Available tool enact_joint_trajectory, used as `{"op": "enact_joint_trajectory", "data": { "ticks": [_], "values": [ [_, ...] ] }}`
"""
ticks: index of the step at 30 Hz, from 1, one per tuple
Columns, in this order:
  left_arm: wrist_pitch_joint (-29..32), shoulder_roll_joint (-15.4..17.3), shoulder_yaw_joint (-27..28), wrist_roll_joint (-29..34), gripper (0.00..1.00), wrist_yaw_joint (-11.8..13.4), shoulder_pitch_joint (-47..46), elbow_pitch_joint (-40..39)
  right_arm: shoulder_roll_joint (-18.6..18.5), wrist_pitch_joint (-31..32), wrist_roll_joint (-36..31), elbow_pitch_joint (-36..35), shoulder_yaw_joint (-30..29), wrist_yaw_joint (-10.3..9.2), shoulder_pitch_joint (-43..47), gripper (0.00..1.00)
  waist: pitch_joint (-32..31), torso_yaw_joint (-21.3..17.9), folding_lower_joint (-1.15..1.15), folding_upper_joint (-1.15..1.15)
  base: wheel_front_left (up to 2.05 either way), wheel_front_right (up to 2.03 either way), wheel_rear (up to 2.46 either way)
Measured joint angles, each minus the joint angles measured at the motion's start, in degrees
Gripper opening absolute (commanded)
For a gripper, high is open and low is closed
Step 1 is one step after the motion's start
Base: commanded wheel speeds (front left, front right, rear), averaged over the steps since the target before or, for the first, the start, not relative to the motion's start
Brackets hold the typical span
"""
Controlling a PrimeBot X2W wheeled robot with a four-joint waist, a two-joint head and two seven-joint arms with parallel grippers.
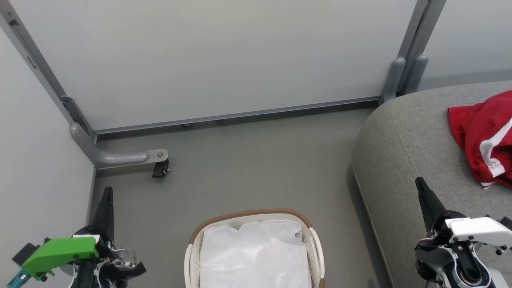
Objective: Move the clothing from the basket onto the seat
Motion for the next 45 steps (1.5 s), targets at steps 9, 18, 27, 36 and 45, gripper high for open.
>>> {"op": "enact_joint_trajectory", "data": {
  "ticks": [9,18,27,36,45],
  "values": [
    [0.00,0.00,0.00,0.00,0.00,-0.01,0.00,0.00,0.00,0.00,0.00,-0.01,0.00,0.00,0.00,0.00,0.00,0.00,0.00,0.00,0.00,0.00,0.00],
    [0.00,0.00,0.00,0.00,0.00,-0.03,0.00,-0.01,0.00,0.00,0.00,-0.01,0.00,0.00,0.00,0.00,0.00,0.00,0.00,0.00,0.00,0.00,0.00],
    [0.00,0.00,0.00,0.00,0.00,-0.04,0.00,-0.01,0.00,0.00,-0.01,-0.01,0.00,0.00,0.01,0.00,0.00,0.00,0.00,0.00,0.00,0.00,0.00],
    [0.00,0.00,0.00,-0.01,0.00,-0.04,0.00,-0.01,0.00,0.00,0.00,-0.01,0.00,0.00,0.01,0.00,0.00,0.00,0.00,0.00,0.00,0.00,0.00],
    [0.00,0.00,0.00,-0.01,0.00,-0.04,0.00,-0.01,0.00,0.00,0.00,-0.01,0.00,0.00,0.01,0.00,0.00,0.00,0.00,0.00,0.00,0.00,0.00]
  ]
}}
